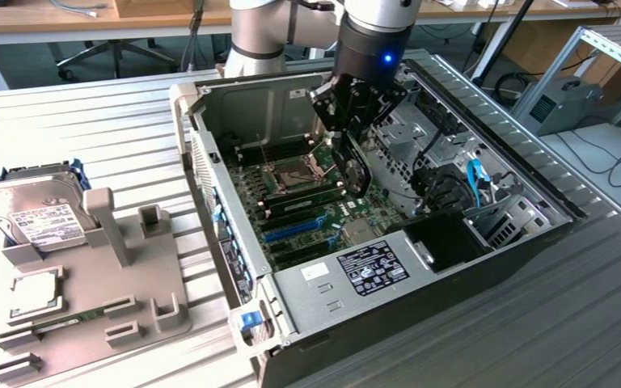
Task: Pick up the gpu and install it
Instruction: 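Insert the gpu into the slot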
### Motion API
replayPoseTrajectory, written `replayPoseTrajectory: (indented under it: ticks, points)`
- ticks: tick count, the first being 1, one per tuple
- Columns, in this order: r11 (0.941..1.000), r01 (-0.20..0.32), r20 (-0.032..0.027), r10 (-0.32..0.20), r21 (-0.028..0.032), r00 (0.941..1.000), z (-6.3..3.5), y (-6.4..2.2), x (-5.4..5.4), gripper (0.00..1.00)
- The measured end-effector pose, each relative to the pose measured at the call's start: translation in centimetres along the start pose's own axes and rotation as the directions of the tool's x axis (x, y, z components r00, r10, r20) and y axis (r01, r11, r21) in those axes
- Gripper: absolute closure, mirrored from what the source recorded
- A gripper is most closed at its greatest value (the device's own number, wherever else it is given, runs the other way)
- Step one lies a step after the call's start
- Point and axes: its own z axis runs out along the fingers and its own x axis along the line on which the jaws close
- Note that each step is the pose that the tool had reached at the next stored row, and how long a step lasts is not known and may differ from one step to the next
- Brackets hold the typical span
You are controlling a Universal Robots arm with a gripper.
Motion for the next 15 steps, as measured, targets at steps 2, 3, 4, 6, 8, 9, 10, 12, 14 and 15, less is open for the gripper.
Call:
replayPoseTrajectory:
  ticks: [2,3,4,6,8,9,10,12,14,15]
  points:
    - [1.0,0.001,0.0,-0.001,0.0,1.0,0.0,0.0,0.0,0.74]
    - [1.0,0.003,0.0001,-0.003,-0.0001,1.0,0.0,0.0,0.0,0.74]
    - [1.0,0.006,0.0001,-0.006,-0.0002,1.0,0.0,0.0,0.0,0.74]
    - [0.9999,0.012,0.0002,-0.012,-0.0004,0.9999,0.0,0.0,0.0,0.74]
    - [0.9999,0.017,0.0003,-0.017,-0.0004,0.9999,0.0,0.0,0.0,0.74]
    - [0.9998,0.022,0.0004,-0.022,-0.0006,0.9998,0.0,0.0,0.0,0.74]
    - [0.9996,0.027,0.0005,-0.027,-0.0007,0.9996,0.0,0.0,0.0,0.74]
    - [0.9995,0.032,0.0006,-0.032,-0.0009,0.9995,0.0,0.0,0.0,0.74]
    - [0.9993,0.038,0.0007,-0.038,-0.0011,0.9993,0.0,0.0,0.0,0.74]
    - [0.9991,0.041,0.0008,-0.041,-0.0012,0.9991,0.0,0.0,0.0,0.74]
